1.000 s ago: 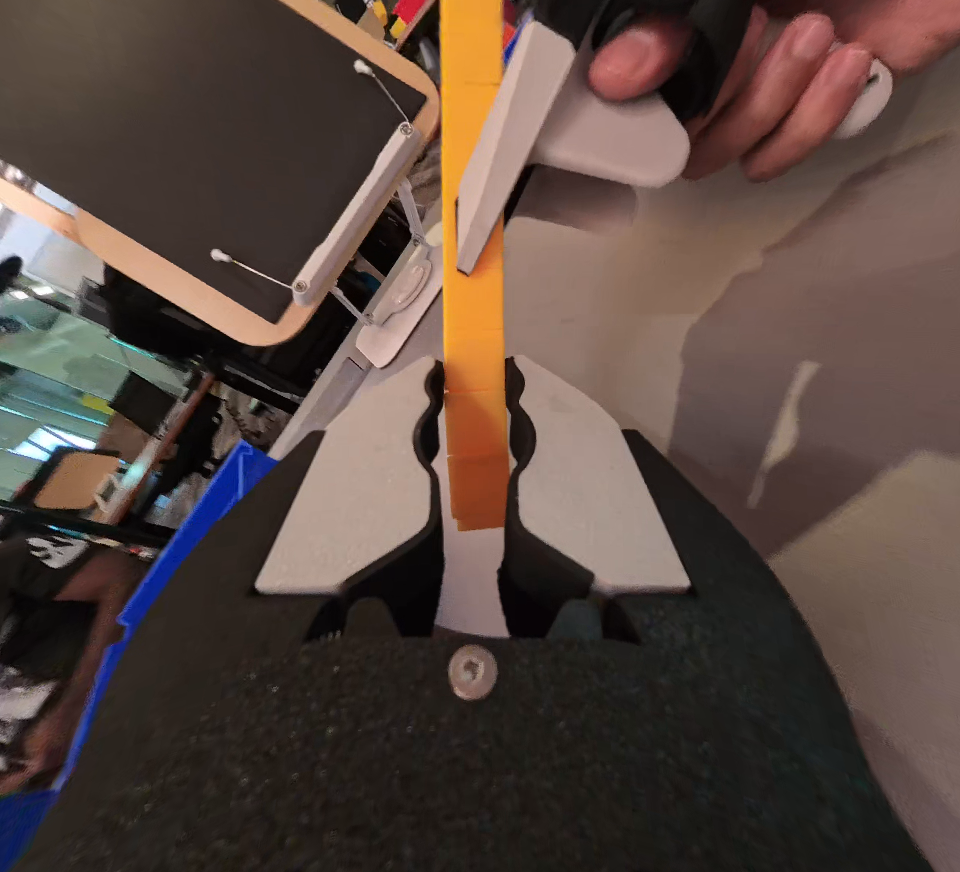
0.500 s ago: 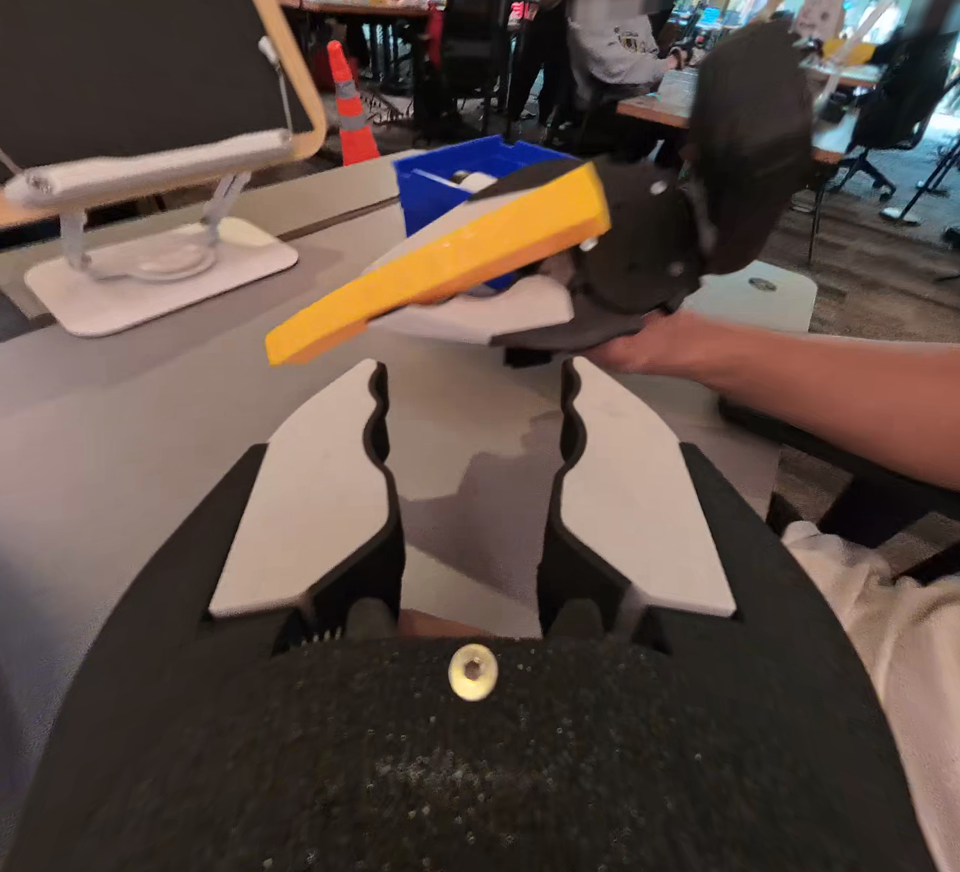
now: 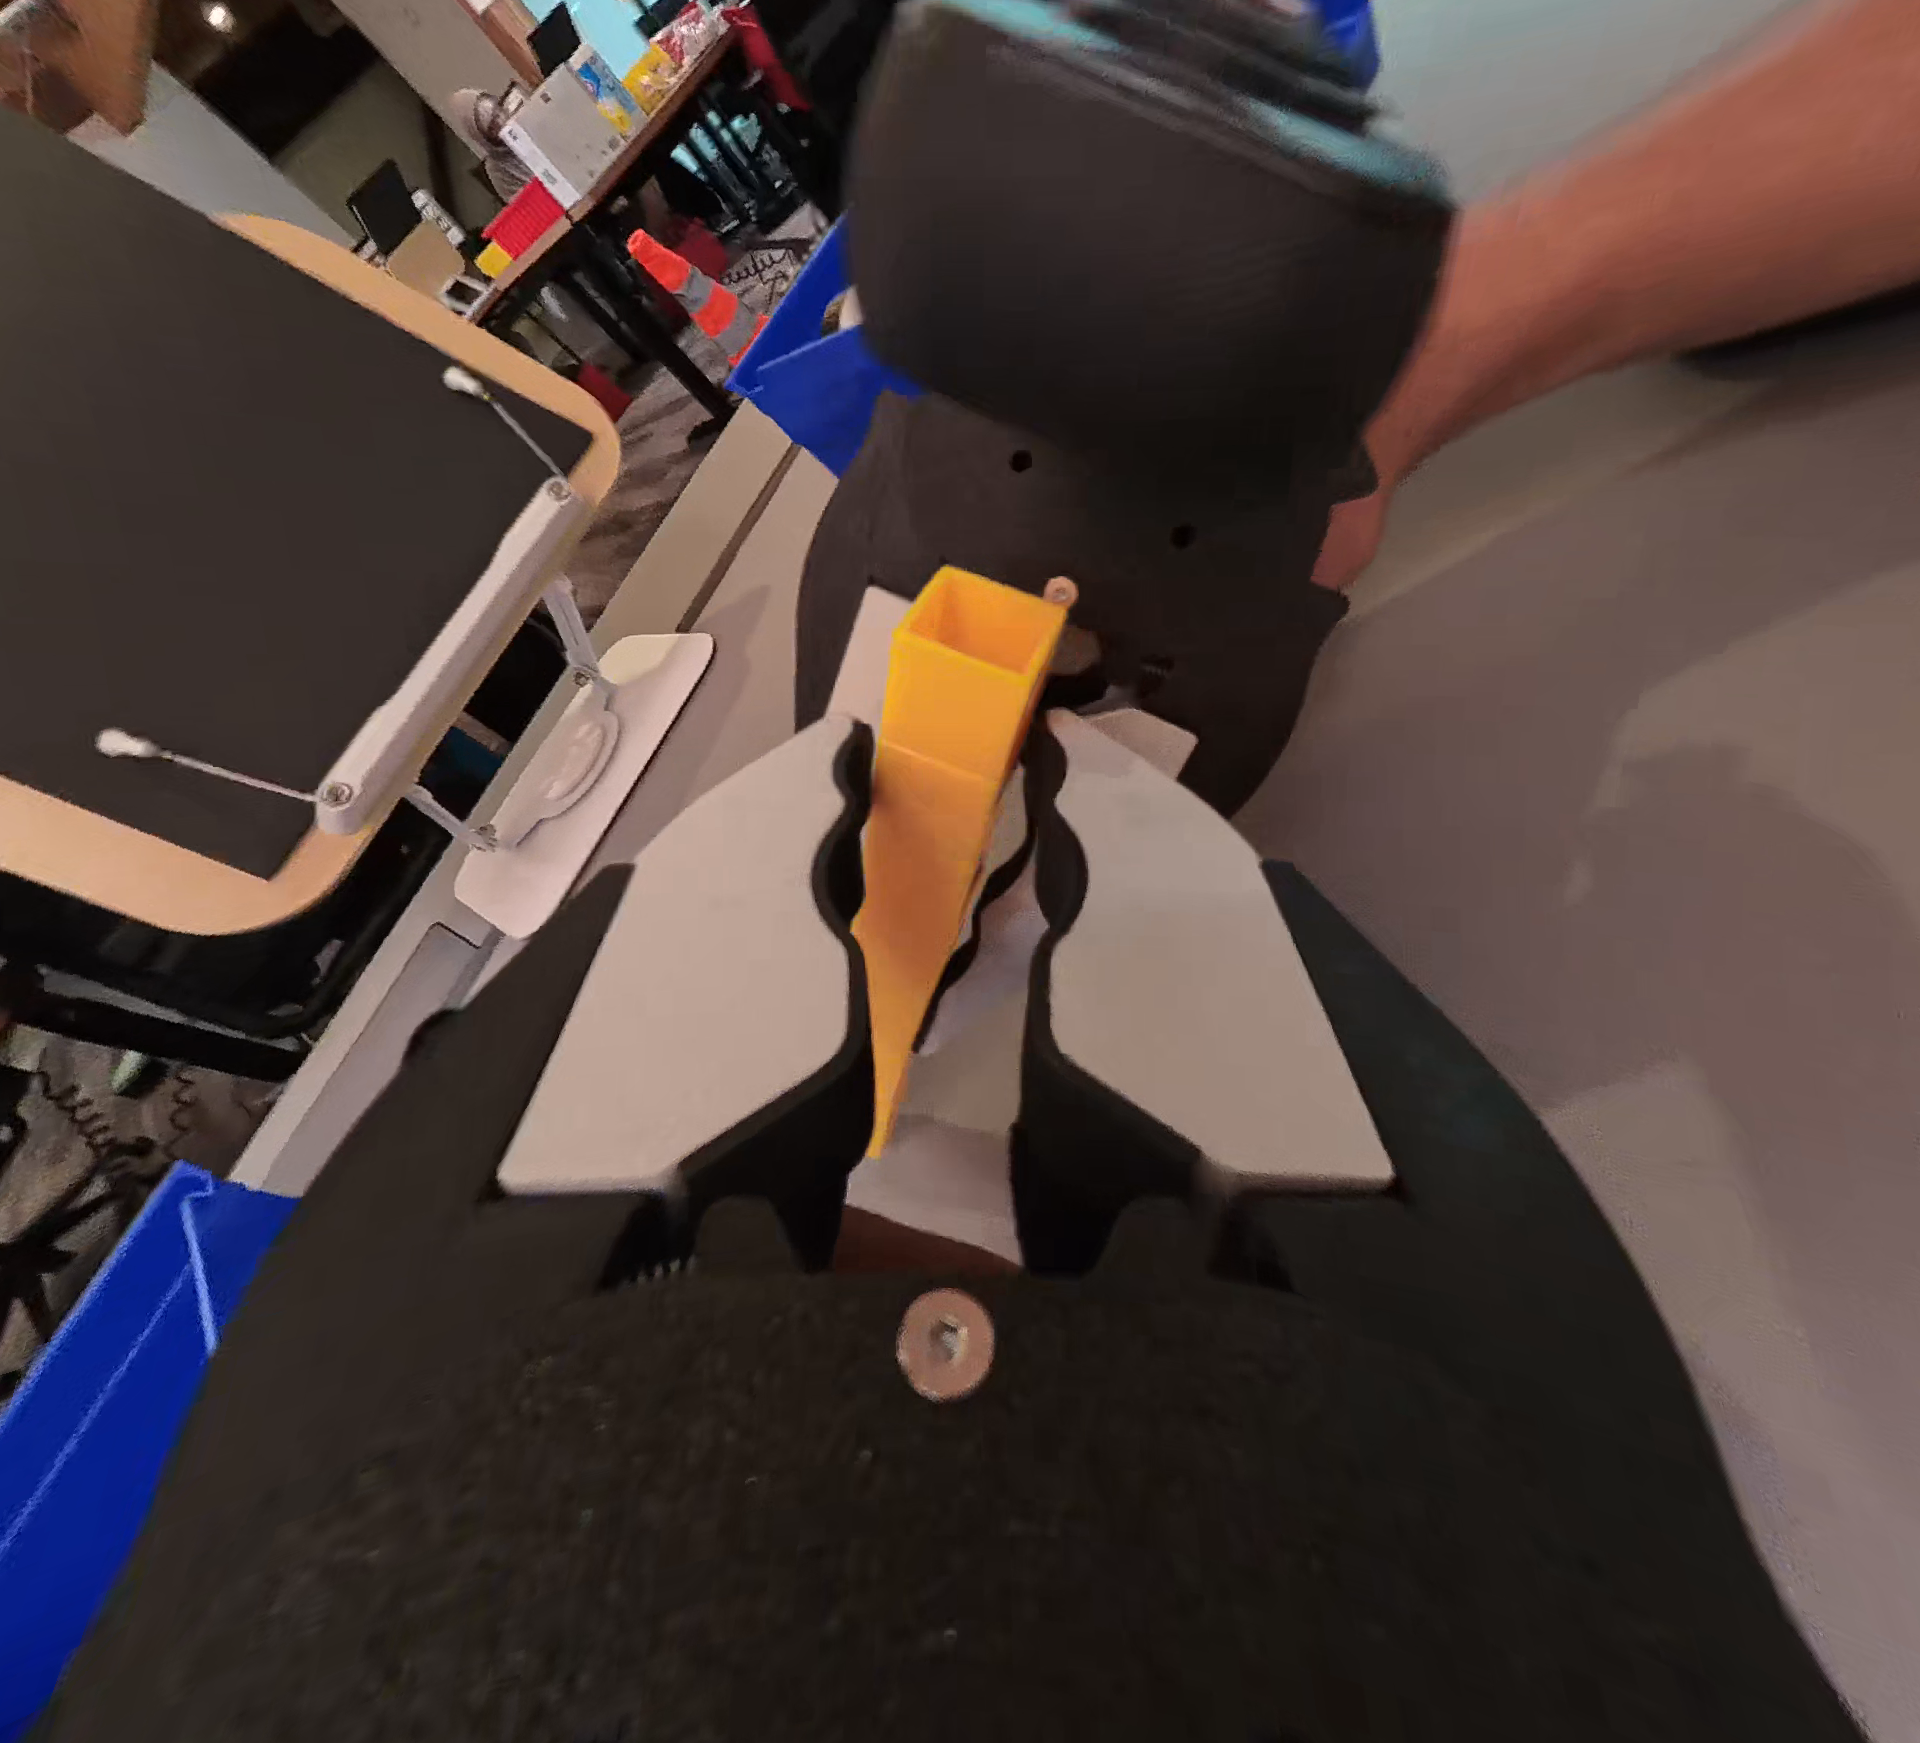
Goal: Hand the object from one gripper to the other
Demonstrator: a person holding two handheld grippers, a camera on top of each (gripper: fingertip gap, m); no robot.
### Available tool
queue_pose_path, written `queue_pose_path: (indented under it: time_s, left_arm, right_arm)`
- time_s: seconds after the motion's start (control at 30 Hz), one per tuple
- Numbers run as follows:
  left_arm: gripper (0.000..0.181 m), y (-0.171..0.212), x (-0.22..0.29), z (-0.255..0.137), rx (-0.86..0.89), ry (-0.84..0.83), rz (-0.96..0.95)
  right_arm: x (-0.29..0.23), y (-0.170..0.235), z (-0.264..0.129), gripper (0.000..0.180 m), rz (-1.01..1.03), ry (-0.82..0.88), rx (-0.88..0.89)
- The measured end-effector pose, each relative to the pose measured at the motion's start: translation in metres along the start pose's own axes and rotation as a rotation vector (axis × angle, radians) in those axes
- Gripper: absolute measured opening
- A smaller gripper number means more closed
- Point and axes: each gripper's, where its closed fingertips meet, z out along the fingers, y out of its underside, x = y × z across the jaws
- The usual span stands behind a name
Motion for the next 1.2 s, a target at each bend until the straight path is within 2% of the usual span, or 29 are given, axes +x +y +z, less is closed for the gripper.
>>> queue_pose_path:
  time_s: [0.03,0.07,0.2,0.33,0.43,0.5,0.57,0.67,0.83,0.9,0.97,1.13,1.2]
  left_arm:
    - [0.027,0.001,0.000,0.001,0.000,-0.006,0.019]
    - [0.027,0.002,-0.001,0.001,0.000,-0.014,0.031]
    - [0.026,-0.001,-0.023,-0.007,0.051,-0.092,0.036]
    - [0.026,-0.009,-0.064,-0.033,0.176,-0.175,-0.111]
    - [0.025,-0.018,-0.091,-0.058,0.312,-0.197,-0.283]
    - [0.025,-0.026,-0.103,-0.072,0.414,-0.193,-0.404]
    - [0.025,-0.033,-0.113,-0.083,0.505,-0.185,-0.512]
    - [0.025,-0.038,-0.125,-0.096,0.623,-0.176,-0.659]
    - [0.025,-0.034,-0.147,-0.118,0.838,-0.120,-0.969]
    - [0.025,-0.025,-0.152,-0.119,0.884,-0.105,-1.073]
    - [0.025,-0.014,-0.156,-0.119,0.919,-0.096,-1.176]
    - [0.025,0.004,-0.160,-0.117,0.972,-0.099,-1.326]
    - [0.025,0.007,-0.159,-0.113,0.975,-0.095,-1.362]
  right_arm:
    - [-0.001,0.001,0.001,0.175,0.018,-0.006,0.004]
    - [-0.001,0.002,0.001,0.178,0.032,0.001,0.010]
    - [0.009,-0.006,-0.009,0.121,0.040,0.083,0.105]
    - [0.025,-0.008,-0.022,0.059,0.289,0.025,0.205]
    - [0.028,0.008,-0.019,0.061,0.591,-0.124,0.234]
    - [0.017,0.018,-0.009,0.073,0.779,-0.267,0.215]
    - [0.006,0.010,-0.004,0.077,0.931,-0.374,0.266]
    - [0.008,-0.031,-0.008,0.087,1.155,-0.410,0.491]
    - [0.027,-0.065,-0.012,0.079,1.411,-0.382,0.795]
    - [0.044,-0.067,-0.026,0.070,1.453,-0.341,0.955]
    - [0.049,-0.070,-0.040,0.050,1.399,-0.335,1.040]
    - [0.040,-0.086,-0.052,0.045,1.241,-0.336,1.026]
    - [0.041,-0.088,-0.054,0.034,1.222,-0.311,1.031]
